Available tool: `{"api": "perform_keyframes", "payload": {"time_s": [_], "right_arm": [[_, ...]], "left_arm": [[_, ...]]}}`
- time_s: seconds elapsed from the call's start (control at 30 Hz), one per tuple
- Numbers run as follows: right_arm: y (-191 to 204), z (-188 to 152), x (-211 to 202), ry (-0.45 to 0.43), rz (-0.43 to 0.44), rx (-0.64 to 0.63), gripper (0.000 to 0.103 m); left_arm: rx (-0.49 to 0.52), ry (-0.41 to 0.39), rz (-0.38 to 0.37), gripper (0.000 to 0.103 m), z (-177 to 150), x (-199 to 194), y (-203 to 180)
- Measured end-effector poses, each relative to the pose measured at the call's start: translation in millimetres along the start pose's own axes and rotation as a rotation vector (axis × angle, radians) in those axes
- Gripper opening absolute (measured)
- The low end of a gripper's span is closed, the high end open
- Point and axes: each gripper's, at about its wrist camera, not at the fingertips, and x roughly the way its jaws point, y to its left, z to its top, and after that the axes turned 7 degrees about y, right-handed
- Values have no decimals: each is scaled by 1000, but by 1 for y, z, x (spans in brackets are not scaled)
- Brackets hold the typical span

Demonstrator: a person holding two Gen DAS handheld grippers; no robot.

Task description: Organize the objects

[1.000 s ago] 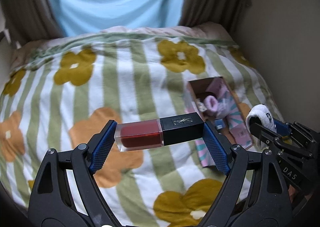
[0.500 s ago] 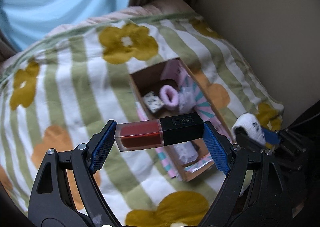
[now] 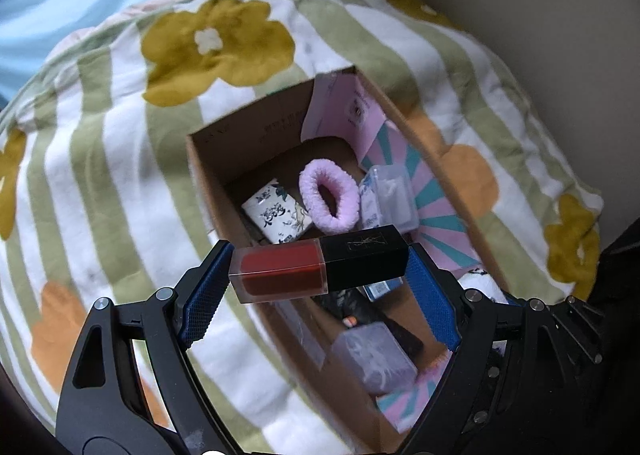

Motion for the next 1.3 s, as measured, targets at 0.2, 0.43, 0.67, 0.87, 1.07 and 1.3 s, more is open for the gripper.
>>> {"api": "perform_keyframes", "payload": {"time_s": [0.2, 0.43, 0.67, 0.87, 1.07, 1.3], "right_arm": [[-2, -4, 21, 40, -3, 0, 34], [-5, -5, 23, 32, 50, 54, 71], [10, -14, 19, 26, 80, 15, 102], [9, -10, 11, 8, 90, 38, 102], [7, -5, 4, 4, 90, 32, 102], [14, -2, -26, -23, 83, 22, 102]], "left_arm": [[13, 39, 27, 84, 4, 29, 1], [35, 47, 61, 93, 11, 36, -2], [47, 24, 69, 103, 14, 22, 1], [38, 29, 58, 103, 9, 20, 2], [37, 22, 46, 103, 7, 12, -4], [22, -9, 27, 103, 3, -23, -6]]}}
